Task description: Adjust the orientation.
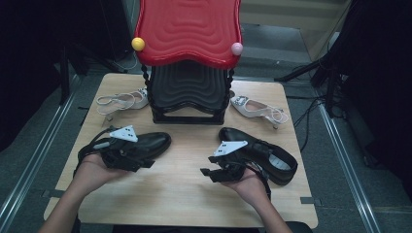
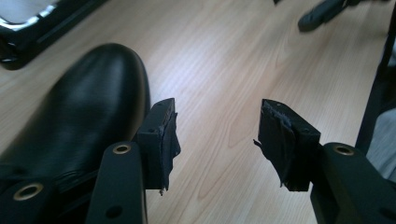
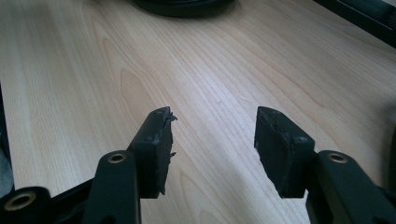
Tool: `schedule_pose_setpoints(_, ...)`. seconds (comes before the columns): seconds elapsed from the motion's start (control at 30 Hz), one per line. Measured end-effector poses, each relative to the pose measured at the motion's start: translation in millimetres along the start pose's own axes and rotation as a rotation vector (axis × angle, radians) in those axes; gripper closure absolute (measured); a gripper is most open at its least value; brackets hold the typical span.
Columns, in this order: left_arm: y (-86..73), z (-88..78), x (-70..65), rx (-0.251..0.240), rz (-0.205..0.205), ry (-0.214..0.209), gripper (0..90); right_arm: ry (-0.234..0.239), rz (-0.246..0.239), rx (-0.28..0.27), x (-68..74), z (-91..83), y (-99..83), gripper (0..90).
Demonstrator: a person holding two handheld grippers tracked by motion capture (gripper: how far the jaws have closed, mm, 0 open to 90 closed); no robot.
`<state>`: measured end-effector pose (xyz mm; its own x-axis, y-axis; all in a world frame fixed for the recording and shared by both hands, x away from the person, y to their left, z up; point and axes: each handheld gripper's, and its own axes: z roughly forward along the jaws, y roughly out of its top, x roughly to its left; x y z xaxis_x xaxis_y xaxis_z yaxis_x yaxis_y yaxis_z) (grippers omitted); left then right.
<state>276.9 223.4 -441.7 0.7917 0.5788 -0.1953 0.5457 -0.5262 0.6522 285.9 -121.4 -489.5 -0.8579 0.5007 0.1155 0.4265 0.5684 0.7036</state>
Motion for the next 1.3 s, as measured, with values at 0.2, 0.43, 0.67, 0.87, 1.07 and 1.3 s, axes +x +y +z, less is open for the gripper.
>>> schedule_pose_setpoints(0.2,0.7,-18.5,15.0,0.038,0.014,0.046,47.8,0.019,-0.002,0.017,2.1,5.0,3.2,48.0)
schedule_pose_setpoints(0.43,-6.0,-29.3,33.1,0.041,-0.001,0.078,47.8,0.019,-0.006,0.019,1.6,6.3,4.2,47.7)
schedule_pose_setpoints(0.67,-11.1,-48.1,56.7,0.025,-0.006,0.095,49.1,0.018,0.008,0.015,-0.5,5.4,3.9,47.5)
schedule_pose_setpoints(0.87,-23.5,-65.7,79.0,0.016,-0.034,0.128,48.9,0.019,0.005,0.029,0.8,7.8,3.1,47.2)
schedule_pose_setpoints(1.07,-42.9,-73.3,97.6,0.043,-0.048,0.138,48.5,0.02,0.004,0.035,0.8,8.8,2.7,46.9)
schedule_pose_setpoints(1.3,-62.3,-68.1,109.8,0.087,-0.055,0.144,47.8,0.024,0.011,0.043,0.4,9.9,2.3,46.7)
